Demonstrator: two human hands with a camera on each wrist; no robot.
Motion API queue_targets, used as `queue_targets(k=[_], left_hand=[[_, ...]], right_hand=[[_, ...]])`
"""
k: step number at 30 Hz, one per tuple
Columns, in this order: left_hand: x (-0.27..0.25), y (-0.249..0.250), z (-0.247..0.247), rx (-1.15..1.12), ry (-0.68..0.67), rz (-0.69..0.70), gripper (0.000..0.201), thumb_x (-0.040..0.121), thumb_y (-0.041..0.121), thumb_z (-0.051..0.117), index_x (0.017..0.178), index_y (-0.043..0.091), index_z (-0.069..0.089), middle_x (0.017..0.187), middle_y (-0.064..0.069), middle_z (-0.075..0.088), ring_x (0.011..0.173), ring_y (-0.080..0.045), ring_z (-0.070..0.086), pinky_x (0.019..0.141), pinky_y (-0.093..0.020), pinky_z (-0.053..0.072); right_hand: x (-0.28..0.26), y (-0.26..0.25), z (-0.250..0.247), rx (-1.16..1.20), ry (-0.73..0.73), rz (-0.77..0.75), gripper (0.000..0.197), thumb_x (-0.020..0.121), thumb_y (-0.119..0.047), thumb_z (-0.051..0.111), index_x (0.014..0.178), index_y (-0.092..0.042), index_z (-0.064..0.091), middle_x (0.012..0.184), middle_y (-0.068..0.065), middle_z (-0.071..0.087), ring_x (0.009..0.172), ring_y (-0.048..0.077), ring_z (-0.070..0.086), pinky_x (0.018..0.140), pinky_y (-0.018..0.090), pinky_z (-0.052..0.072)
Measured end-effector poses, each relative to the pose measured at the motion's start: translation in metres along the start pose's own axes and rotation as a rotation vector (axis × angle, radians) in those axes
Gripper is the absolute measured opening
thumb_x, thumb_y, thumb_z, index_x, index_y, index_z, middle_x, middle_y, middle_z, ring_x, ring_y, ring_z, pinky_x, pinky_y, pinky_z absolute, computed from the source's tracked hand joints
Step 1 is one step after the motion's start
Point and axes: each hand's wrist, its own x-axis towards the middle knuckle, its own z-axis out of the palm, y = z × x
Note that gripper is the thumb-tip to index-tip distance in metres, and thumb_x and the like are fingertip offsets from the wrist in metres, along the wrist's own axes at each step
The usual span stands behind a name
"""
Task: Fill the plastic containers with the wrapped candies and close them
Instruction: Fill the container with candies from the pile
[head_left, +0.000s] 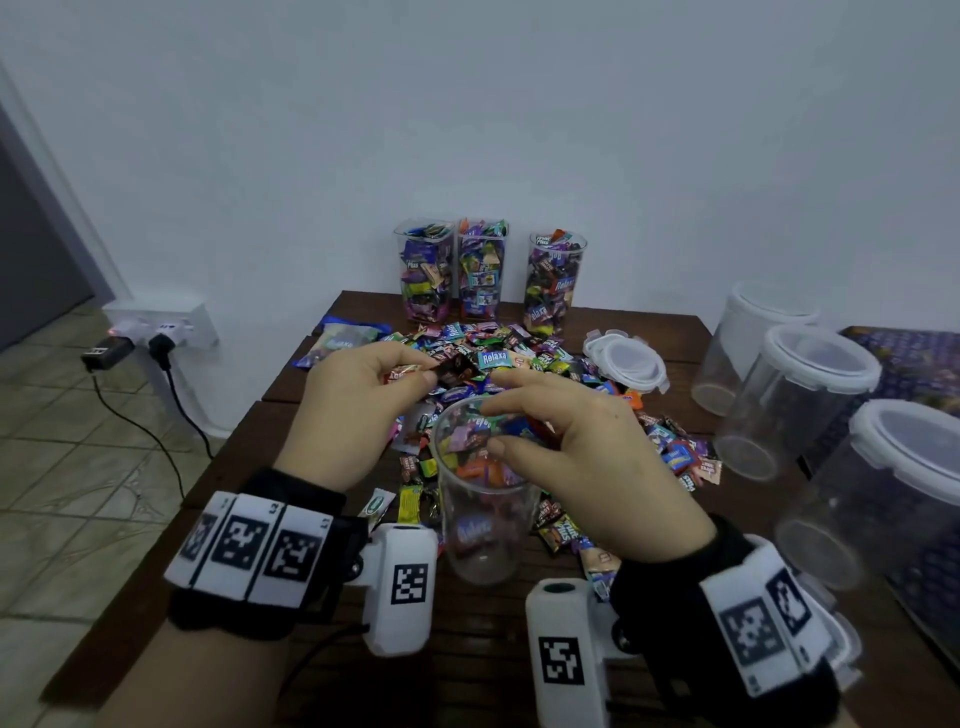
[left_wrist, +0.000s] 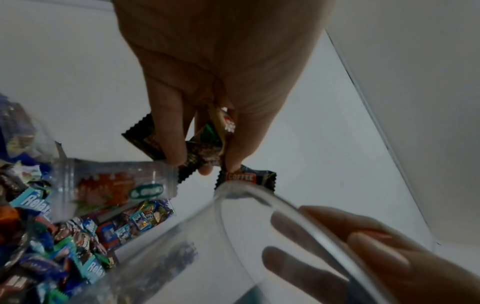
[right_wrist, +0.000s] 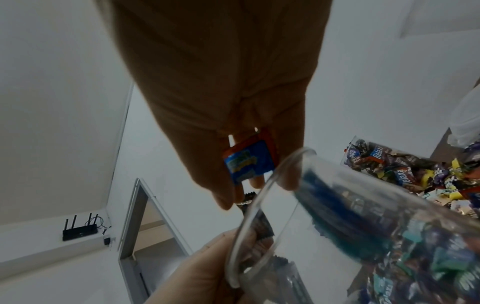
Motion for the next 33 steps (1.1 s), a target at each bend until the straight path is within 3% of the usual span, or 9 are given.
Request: queue_targets(k=[5, 9, 11, 13, 15, 19, 23, 28, 33], left_hand=[[-0.002, 0.003, 0.000, -0.006, -0.007, -0.018, 0.022, 0.087, 0.004, 0.063, 0.075, 0.022, 0.066, 0.052, 0.011, 0.060, 0.041, 0.004, 0.052, 0.043, -0.006, 0.035], [-0.001, 0.004, 0.001, -0.012, -0.015, -0.016, 0.022, 0.087, 0.004, 0.063, 0.075, 0.023, 0.067, 0.067, 0.003, 0.063, 0.048, 0.004, 0.057, 0.048, -0.007, 0.040], [0.000, 0.007, 0.002, -0.001, -0.011, -0.004, 0.021, 0.087, 0.004, 0.064, 0.076, 0.022, 0.066, 0.070, -0.001, 0.063, 0.050, 0.004, 0.059, 0.050, -0.007, 0.041], [0.002, 0.008, 0.001, 0.010, 0.010, 0.016, 0.022, 0.087, 0.007, 0.064, 0.075, 0.026, 0.066, 0.067, -0.005, 0.063, 0.054, -0.007, 0.063, 0.054, -0.018, 0.047], [0.005, 0.010, 0.000, -0.006, 0.029, 0.024, 0.025, 0.086, 0.010, 0.065, 0.073, 0.032, 0.067, 0.069, -0.010, 0.067, 0.067, -0.029, 0.068, 0.065, -0.041, 0.055], [0.005, 0.019, -0.002, -0.052, 0.055, 0.063, 0.027, 0.085, 0.009, 0.066, 0.073, 0.033, 0.069, 0.068, -0.002, 0.069, 0.067, -0.020, 0.063, 0.075, -0.053, 0.056], [0.001, 0.028, 0.000, -0.149, 0.029, 0.088, 0.026, 0.085, 0.007, 0.066, 0.074, 0.030, 0.069, 0.068, 0.008, 0.069, 0.073, -0.017, 0.065, 0.078, -0.046, 0.057], [-0.002, 0.040, 0.008, -0.301, -0.115, 0.060, 0.026, 0.084, 0.002, 0.064, 0.072, 0.025, 0.069, 0.070, 0.003, 0.068, 0.080, -0.024, 0.067, 0.066, -0.026, 0.058], [-0.002, 0.038, 0.019, -0.174, -0.268, 0.039, 0.021, 0.085, 0.006, 0.065, 0.077, 0.024, 0.069, 0.081, -0.008, 0.068, 0.079, -0.022, 0.067, 0.068, -0.027, 0.059]], right_hand=[[-0.001, 0.001, 0.006, 0.001, 0.025, -0.022, 0.029, 0.083, -0.026, 0.068, 0.111, -0.022, 0.068, 0.139, -0.010, 0.047, 0.126, 0.000, 0.042, 0.096, 0.025, 0.045], [-0.007, 0.005, 0.014, -0.029, 0.094, -0.005, 0.045, 0.083, -0.033, 0.066, 0.125, -0.022, 0.058, 0.144, -0.010, 0.042, 0.127, -0.005, 0.032, 0.103, 0.012, 0.024], [-0.010, 0.009, 0.018, 0.028, 0.115, 0.047, 0.055, 0.081, -0.039, 0.064, 0.133, -0.026, 0.051, 0.146, -0.012, 0.038, 0.132, -0.004, 0.029, 0.108, 0.016, 0.024], [-0.014, 0.015, 0.020, 0.125, 0.114, 0.121, 0.071, 0.075, -0.048, 0.064, 0.139, -0.031, 0.039, 0.146, -0.017, 0.035, 0.133, -0.004, 0.029, 0.111, 0.023, 0.028], [-0.017, 0.019, 0.023, 0.272, 0.056, 0.214, 0.092, 0.068, -0.053, 0.075, 0.144, -0.037, 0.025, 0.146, -0.021, 0.033, 0.131, -0.006, 0.033, 0.110, 0.027, 0.033], [-0.024, 0.026, 0.033, 0.515, -0.019, 0.266, 0.112, 0.061, -0.045, 0.082, 0.147, -0.039, 0.010, 0.138, -0.028, 0.035, 0.117, -0.023, 0.037, 0.094, 0.002, 0.037], [-0.024, 0.031, 0.043, 0.587, -0.016, 0.245, 0.103, 0.062, -0.033, 0.084, 0.140, -0.038, 0.017, 0.126, -0.033, 0.040, 0.111, -0.025, 0.041, 0.084, -0.003, 0.036], [-0.022, 0.035, 0.047, 0.566, 0.037, 0.179, 0.072, 0.067, -0.013, 0.081, 0.117, -0.039, 0.036, 0.119, -0.025, 0.048, 0.108, -0.017, 0.049, 0.084, 0.002, 0.039], [-0.019, 0.040, 0.050, 0.586, 0.060, 0.149, 0.081, 0.070, -0.010, 0.082, 0.130, -0.027, 0.031, 0.119, -0.023, 0.047, 0.106, -0.020, 0.048, 0.083, 0.001, 0.038]])
